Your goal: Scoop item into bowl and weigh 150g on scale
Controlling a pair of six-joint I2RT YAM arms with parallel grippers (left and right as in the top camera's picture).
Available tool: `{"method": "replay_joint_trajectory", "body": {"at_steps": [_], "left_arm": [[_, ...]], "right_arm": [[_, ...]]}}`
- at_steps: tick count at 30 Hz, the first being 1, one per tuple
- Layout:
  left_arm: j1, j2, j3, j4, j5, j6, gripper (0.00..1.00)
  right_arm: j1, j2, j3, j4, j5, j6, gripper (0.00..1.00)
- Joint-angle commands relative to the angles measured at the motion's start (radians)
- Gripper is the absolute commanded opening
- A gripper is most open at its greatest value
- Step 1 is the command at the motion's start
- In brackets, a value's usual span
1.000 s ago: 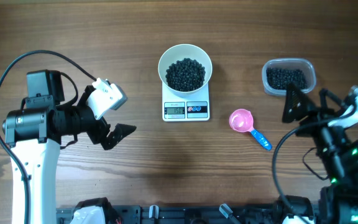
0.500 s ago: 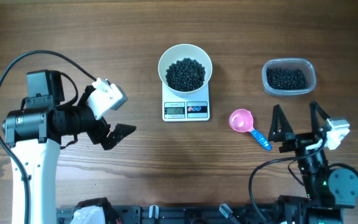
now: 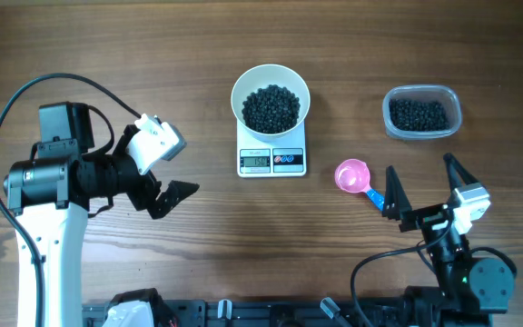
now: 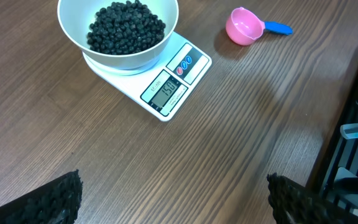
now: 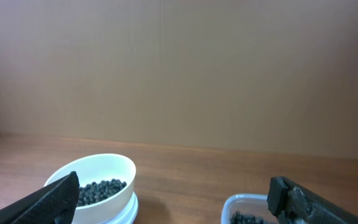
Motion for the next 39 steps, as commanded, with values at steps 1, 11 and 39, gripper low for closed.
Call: {"method": "replay_joint_trajectory", "body": {"at_steps": [1,11,39], "left_arm": [[-0.001,-0.008,0.009,0.000,0.000,0.021,1.00],[-0.001,-0.008,0.009,0.000,0.000,0.021,1.00],[-0.001,-0.008,0.009,0.000,0.001,0.021,1.00]], "right_arm": [[0.004,-0.054,-0.066,0.040,0.019,-0.020,1.00],[0.038,-0.053,-0.162,0.067,0.109,-0.021,1.00],[0.055,-0.054,-0.230,0.063,0.138,-0.020,1.00]]}}
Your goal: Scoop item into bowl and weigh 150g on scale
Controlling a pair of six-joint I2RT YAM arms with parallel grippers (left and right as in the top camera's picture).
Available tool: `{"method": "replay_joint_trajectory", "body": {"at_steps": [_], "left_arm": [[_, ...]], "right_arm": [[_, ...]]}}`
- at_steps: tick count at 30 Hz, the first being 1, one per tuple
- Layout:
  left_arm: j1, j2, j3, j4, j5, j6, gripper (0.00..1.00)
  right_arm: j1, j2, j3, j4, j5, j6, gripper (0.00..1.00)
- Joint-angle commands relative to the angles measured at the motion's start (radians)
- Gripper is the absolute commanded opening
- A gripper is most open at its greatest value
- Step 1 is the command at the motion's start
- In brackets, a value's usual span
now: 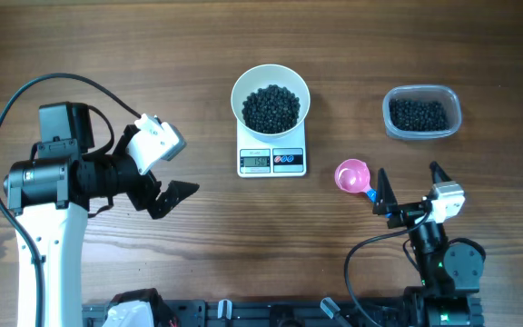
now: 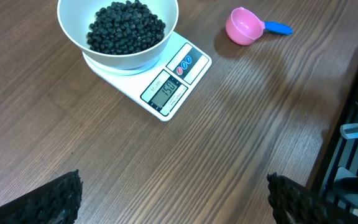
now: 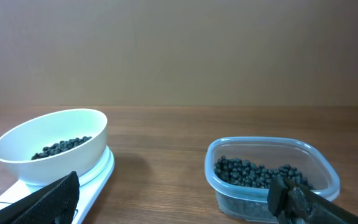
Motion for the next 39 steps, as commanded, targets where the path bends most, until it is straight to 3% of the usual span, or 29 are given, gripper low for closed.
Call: {"method": "replay_joint_trajectory", "body": {"at_steps": [1,39], "left_arm": [[-0.001,-0.008,0.009,0.000,0.000,0.021,1.00],[-0.001,-0.008,0.009,-0.026,0.000,0.019,1.00]], "right_arm": [[0.018,-0.015,-0.004,0.002,0.020,-0.009,1.00],[0.018,-0.010,-0.004,0.005,0.018,-0.007,1.00]]}}
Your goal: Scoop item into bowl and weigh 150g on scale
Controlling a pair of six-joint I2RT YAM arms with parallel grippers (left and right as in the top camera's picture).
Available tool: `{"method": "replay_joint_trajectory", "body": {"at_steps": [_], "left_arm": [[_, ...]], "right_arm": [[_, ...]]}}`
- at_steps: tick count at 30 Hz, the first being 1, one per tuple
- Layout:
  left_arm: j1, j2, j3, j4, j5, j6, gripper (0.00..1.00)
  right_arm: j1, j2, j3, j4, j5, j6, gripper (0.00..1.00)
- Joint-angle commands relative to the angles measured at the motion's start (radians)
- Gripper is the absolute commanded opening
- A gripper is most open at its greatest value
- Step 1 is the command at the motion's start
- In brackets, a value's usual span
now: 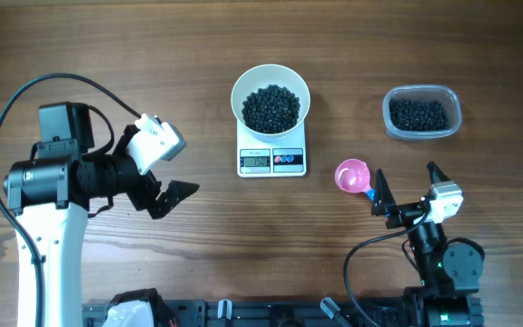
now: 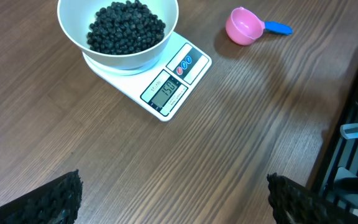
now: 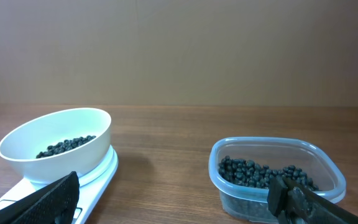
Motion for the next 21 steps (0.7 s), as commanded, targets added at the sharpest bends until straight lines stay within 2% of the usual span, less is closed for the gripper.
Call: {"method": "replay_joint_trajectory", "body": {"at_steps": [1,10,16,21], "left_arm": [[-0.001,-0.008,0.009,-0.053,-0.006,0.020,1.00],[-0.001,-0.032,0.009,-0.068,-0.045,-0.011,1.00],[-0.001,-0.236,0.004,-0.035,-0.150,-0.328,1.00],[-0.001,-0.469,-0.154,0.172,-0.211,-0.623,1.00]], "right_arm": [[0.005,-0.010,-0.004,0.006,0.018,-0.006,1.00],[0.005,-0.010,-0.004,0.006,0.018,-0.007,1.00],[0.005,-0.010,-0.004,0.006,0.018,-0.007,1.00],[0.005,-0.010,-0.004,0.006,0.018,-0.007,1.00]]}}
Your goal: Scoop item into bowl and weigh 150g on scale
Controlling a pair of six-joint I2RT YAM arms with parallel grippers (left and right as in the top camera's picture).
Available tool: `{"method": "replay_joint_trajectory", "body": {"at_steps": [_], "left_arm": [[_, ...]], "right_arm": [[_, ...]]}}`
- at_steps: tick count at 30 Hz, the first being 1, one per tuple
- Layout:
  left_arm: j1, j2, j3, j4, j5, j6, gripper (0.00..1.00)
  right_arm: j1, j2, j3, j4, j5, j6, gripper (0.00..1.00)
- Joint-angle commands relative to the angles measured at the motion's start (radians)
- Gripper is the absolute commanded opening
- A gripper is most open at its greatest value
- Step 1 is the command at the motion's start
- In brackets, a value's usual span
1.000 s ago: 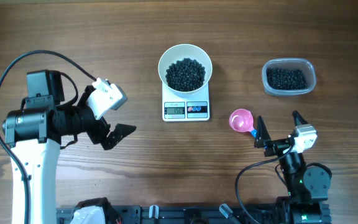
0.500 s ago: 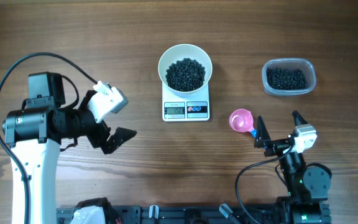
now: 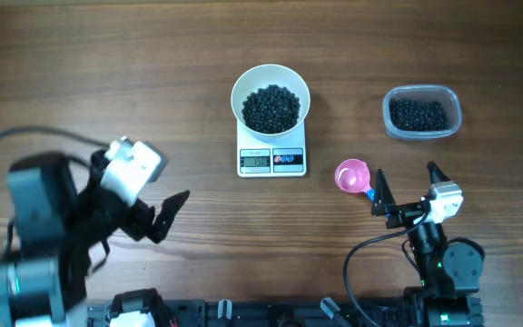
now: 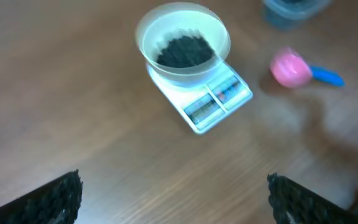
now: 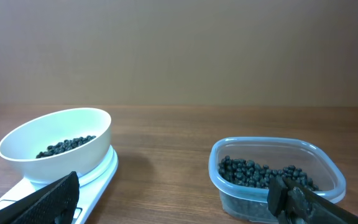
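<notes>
A white bowl (image 3: pixel 238 91) of black beans (image 3: pixel 271 107) stands on the white scale (image 3: pixel 271 161) at the table's middle back; its display digits are too small to read. The empty pink scoop (image 3: pixel 351 173) with a blue handle lies on the table right of the scale. My right gripper (image 3: pixel 406 184) is open just right of the scoop handle, holding nothing. My left gripper (image 3: pixel 159 218) is open at the near left, far from the scale, blurred. In the left wrist view, bowl (image 4: pixel 219 48), scale (image 4: pixel 211 106) and scoop (image 4: pixel 289 68) appear blurred beyond the open gripper (image 4: pixel 176 199).
A clear plastic container (image 3: pixel 393 119) of black beans stands at the back right, also the container (image 5: pixel 229 177) in the right wrist view beside the bowl (image 5: pixel 73 138). A black rail runs along the table's near edge (image 3: pixel 271 313).
My left arm has moved back toward the near left; its wrist view now shows the bowl, scale and scoop smaller, farther off and blurred. The right arm and all objects are unchanged.
At first my right gripper stood open right of the scoop, its camera facing mostly the wall. It then sat lower and nearer the scoop handle, viewing bowl and container level, and stayed. The left arm held still until now, when it has drawn back.
</notes>
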Motion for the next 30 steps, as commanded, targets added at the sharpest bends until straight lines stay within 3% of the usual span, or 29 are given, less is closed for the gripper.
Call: {"method": "replay_joint_trajectory", "body": {"at_steps": [1,7,13,25,28,30], "left_arm": [[0.000,-0.146,-0.163,0.152,-0.059,-0.294,1.00],[0.000,-0.365,-0.430,0.420,-0.066,-0.447,1.00],[0.000,-0.582,-0.610,0.489,-0.077,-0.447,1.00],[0.000,-0.637,-0.731,0.603,-0.122,-0.453,1.00],[0.000,-0.692,-0.772,0.663,-0.151,-0.533,1.00],[-0.001,-0.744,-0.815,0.740,-0.206,-0.650,1.00]], "right_arm": [[0.005,-0.010,-0.004,0.006,0.017,-0.006,1.00],[0.005,-0.010,-0.004,0.006,0.017,-0.006,1.00],[0.005,-0.010,-0.004,0.005,0.017,-0.007,1.00],[0.005,-0.010,-0.004,0.006,0.017,-0.007,1.00],[0.005,-0.010,-0.004,0.005,0.017,-0.006,1.00],[0.005,-0.010,-0.004,0.006,0.017,-0.006,1.00]]}}
